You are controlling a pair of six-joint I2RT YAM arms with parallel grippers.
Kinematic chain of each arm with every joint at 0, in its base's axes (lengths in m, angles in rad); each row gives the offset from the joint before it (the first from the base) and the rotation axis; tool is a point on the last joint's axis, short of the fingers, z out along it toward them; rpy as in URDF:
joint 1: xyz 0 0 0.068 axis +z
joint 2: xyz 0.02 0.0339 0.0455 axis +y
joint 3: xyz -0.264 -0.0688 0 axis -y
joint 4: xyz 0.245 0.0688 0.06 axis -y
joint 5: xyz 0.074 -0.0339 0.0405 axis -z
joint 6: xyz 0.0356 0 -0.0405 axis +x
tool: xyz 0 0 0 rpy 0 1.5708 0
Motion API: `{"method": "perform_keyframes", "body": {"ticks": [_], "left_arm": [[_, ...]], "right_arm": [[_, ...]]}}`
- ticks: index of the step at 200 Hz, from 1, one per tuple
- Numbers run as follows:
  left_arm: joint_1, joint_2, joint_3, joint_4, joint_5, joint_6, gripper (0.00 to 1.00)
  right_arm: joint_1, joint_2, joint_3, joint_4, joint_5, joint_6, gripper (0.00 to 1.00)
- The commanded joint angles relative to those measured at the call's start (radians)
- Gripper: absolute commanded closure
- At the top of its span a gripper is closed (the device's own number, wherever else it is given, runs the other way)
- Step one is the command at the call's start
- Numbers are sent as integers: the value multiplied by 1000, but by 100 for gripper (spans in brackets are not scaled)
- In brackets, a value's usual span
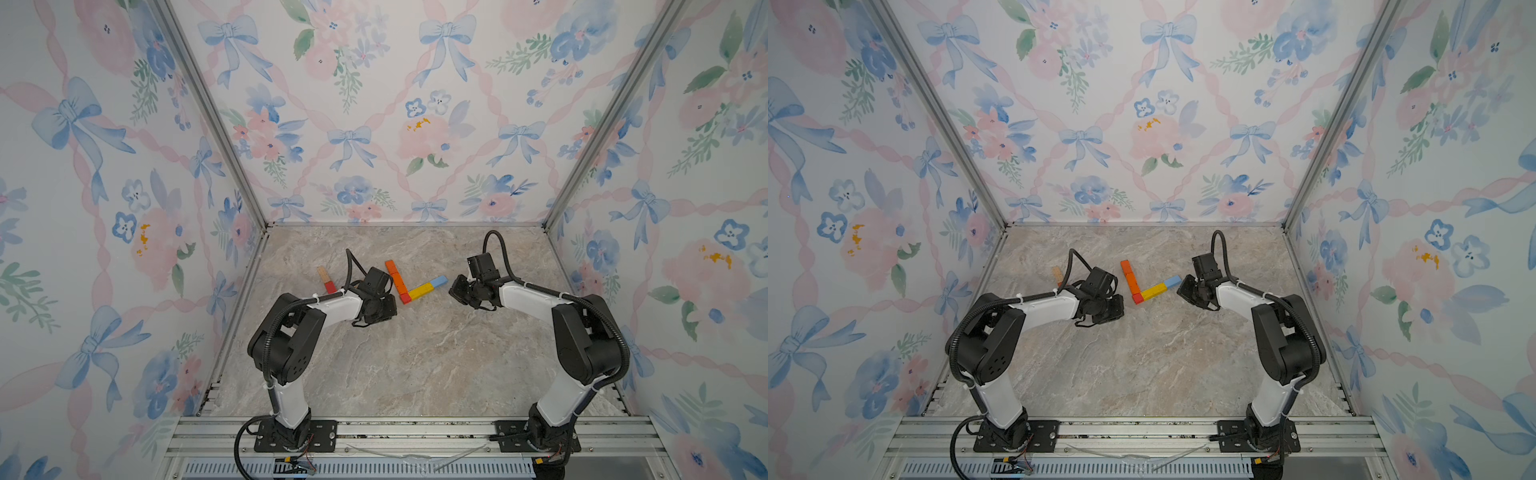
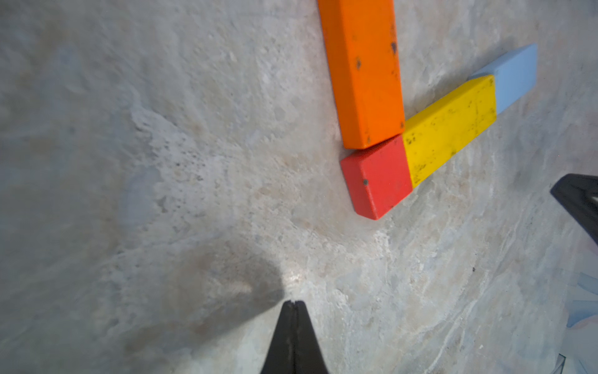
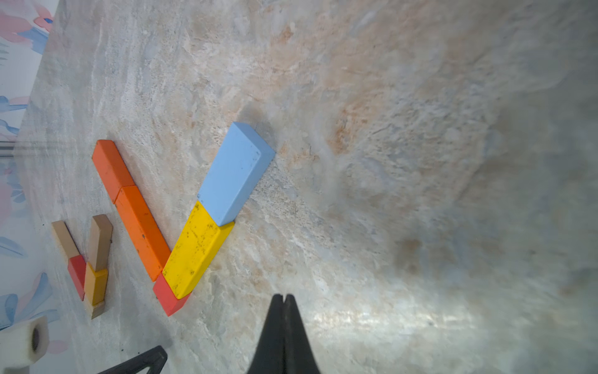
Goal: Assemble the letter v with building blocks
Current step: Assemble the building block at the center of the board, then adjust the building block at the center of the board.
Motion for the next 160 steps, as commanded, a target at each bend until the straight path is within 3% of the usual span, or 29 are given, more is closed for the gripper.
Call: {"method": "perform_keyframes", "body": {"ticks": [1, 160], "left_arm": [[-5, 29, 20, 42, 27, -37, 100], [-3, 130, 60, 114, 43, -76, 100]], "right_arm": [[-13, -31, -26, -21, 21, 0, 100], [-41, -135, -107, -8, 42, 9, 100]]}}
